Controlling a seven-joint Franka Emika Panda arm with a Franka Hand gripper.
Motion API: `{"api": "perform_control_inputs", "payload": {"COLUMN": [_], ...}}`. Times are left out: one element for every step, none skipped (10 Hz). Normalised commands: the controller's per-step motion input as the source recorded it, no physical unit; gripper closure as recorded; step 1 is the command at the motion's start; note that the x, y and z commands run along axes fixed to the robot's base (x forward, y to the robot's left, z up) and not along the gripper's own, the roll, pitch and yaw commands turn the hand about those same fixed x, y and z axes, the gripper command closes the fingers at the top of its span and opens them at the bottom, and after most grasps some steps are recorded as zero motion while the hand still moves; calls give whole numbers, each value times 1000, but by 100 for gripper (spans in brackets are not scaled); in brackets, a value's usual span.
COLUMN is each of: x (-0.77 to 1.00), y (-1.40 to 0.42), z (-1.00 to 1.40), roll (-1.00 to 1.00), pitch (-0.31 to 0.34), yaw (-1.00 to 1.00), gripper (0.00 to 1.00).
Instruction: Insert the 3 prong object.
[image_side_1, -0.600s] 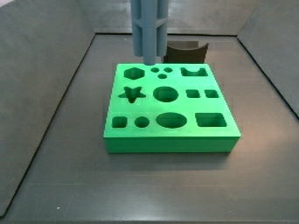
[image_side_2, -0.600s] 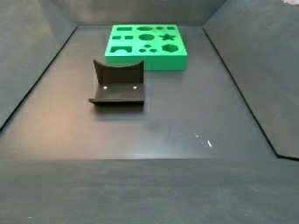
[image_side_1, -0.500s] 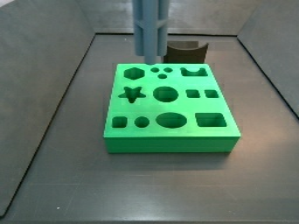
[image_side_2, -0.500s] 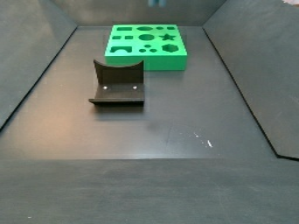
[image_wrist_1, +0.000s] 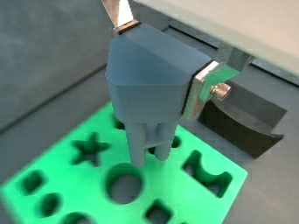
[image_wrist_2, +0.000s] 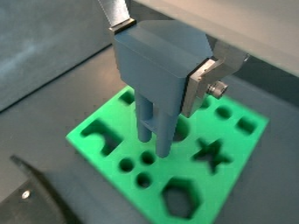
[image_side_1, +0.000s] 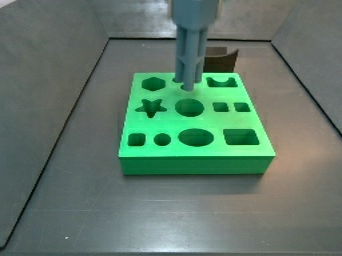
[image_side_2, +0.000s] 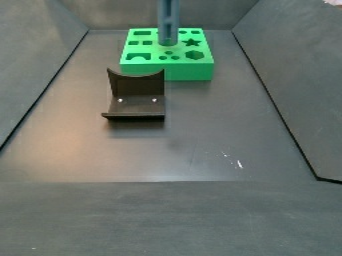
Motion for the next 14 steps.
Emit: {"api": "perform_control_inputs", "payload": {"x": [206, 151, -63, -340, -477, -537, -363, 140, 371, 534, 517, 269, 97, 117], "y": [566, 397, 160, 163, 83, 214, 37, 0, -57, -31, 34, 66, 14, 9], "z": [-203, -97, -120, -151, -134, -140, -180, -383, -431, -423, -454, -409, -486, -437], "roll": [0, -14, -29, -26, -47, -64, -89, -114, -147, -100, -56, 0, 0, 23], "pitch": [26, 0, -56, -149, -179, -144, -146, -33, 0, 33, 36, 0, 0, 0], "yaw": [14, 106, 63, 80, 34, 0, 31, 23, 54, 80, 123, 137, 114, 63], "gripper": [100, 100, 100, 100, 100, 100, 100, 100, 100, 100, 100, 100, 100, 100]}}
